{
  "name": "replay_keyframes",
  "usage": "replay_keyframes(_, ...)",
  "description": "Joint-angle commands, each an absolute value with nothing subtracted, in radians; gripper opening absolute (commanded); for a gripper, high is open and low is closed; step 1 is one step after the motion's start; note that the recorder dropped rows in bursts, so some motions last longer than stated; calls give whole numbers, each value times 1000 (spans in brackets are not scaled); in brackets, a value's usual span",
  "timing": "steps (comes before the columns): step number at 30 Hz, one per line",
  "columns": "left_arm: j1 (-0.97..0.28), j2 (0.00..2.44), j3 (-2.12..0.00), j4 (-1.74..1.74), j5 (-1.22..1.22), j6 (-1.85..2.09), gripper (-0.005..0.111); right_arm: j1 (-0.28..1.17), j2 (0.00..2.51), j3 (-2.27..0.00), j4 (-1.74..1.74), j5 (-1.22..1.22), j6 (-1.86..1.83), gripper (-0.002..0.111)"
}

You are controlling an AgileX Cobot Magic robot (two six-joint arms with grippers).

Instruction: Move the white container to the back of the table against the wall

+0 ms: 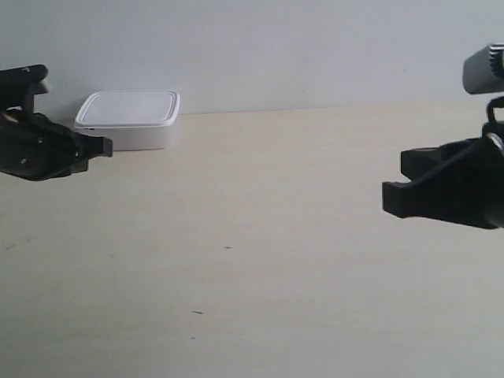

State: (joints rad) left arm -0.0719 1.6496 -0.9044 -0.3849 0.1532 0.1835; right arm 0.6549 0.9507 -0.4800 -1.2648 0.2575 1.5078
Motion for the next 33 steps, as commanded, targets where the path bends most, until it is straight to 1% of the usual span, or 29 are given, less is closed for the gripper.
replay_keyframes(1, -135, 1381, -708, -423, 122, 177, 0, 655, 760, -382, -1220, 213, 1484, 0)
replay_keyframes(5, -242, 1043, -594, -390, 224, 180, 0, 655, 529, -315, -1158, 196, 1487, 0)
replay_keyframes(8, -255, 859, -547, -377, 292, 180, 0, 655, 418, -259, -1156, 196, 1485, 0)
replay_keyframes(10, -255, 797, -528, -377, 314, 180, 0, 655, 384, -231, -1146, 191, 1485, 0)
replay_keyframes(15, -255, 706, -474, -381, 371, 180, 0, 655, 342, -185, -1019, 188, 1485, 0)
replay_keyframes(20, -255, 671, -418, -457, 436, 180, 0, 655, 340, -174, -911, 184, 1485, 0)
replay_keyframes(24, -255, 671, -409, -455, 494, 180, 0, 655, 340, -174, -909, 184, 1485, 0)
replay_keyframes(33, -255, 671, -409, -455, 496, 180, 0, 655, 340, -174, -906, 184, 1485, 0)
